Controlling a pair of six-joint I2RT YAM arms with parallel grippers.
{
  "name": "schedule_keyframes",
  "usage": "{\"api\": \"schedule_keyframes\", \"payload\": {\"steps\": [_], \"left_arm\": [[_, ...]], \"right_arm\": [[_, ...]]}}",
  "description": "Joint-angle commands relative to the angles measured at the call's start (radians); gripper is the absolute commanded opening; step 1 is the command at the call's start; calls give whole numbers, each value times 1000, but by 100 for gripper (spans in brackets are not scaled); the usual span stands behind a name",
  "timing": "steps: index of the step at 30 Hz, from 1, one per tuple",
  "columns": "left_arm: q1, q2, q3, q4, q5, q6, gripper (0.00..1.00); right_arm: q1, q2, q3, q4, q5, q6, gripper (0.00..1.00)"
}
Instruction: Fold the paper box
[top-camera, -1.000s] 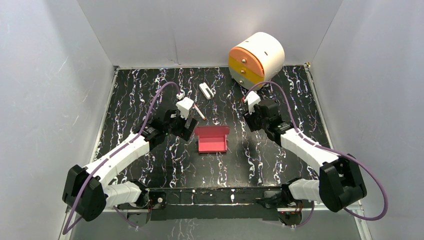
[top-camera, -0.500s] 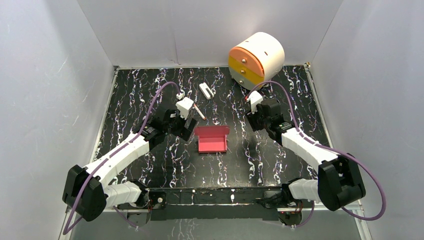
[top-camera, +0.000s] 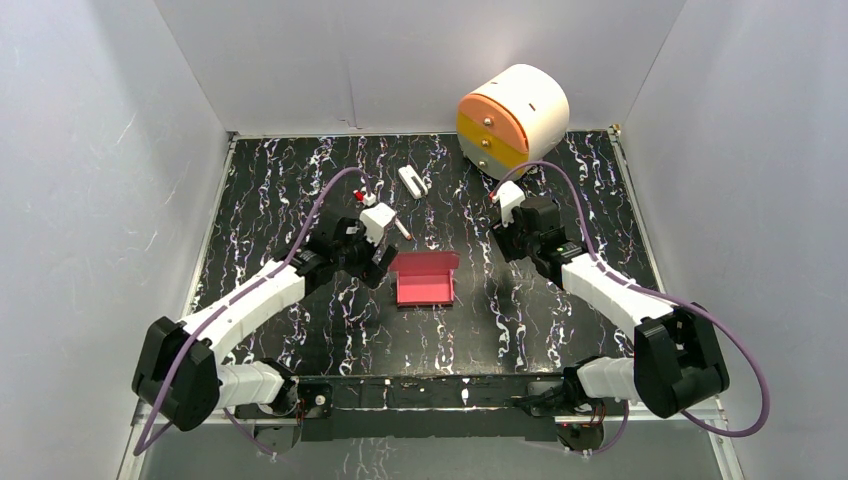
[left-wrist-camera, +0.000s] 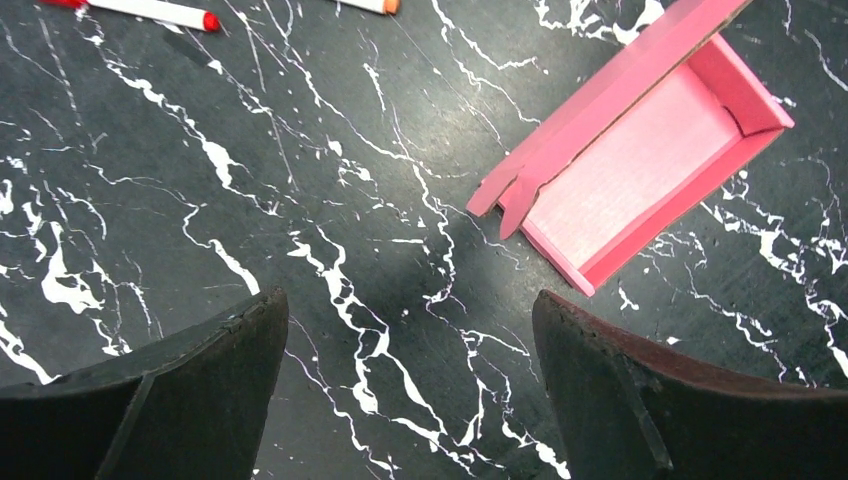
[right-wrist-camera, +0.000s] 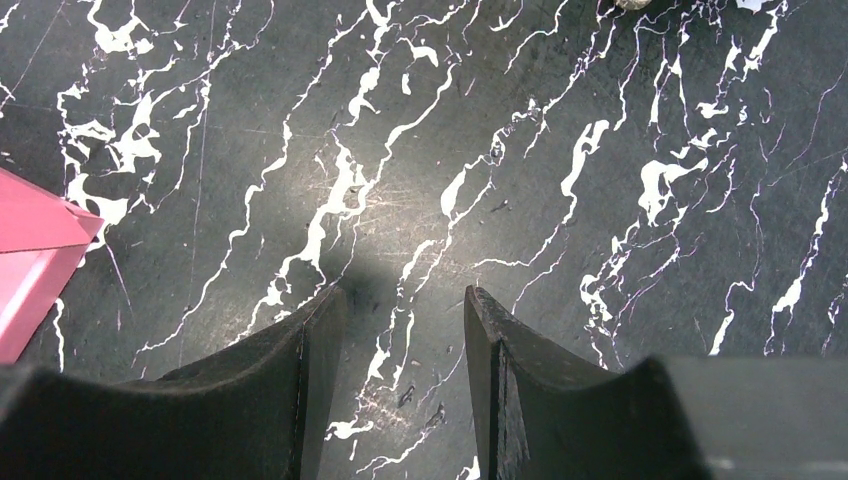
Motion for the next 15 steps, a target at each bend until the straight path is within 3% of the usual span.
{"api": "schedule_keyframes", "payload": {"steps": [1,8,15], "left_arm": [[4,14,40,-27,46,32,88],[12,86,90,-24,73,33,87],[21,163,140,-40,146,47,77]], "right_arm": [[-3,15,59,39,-3,6,55],[0,11,34,39,-3,6,55],[20,-6,32,39,-3,6,55]]}}
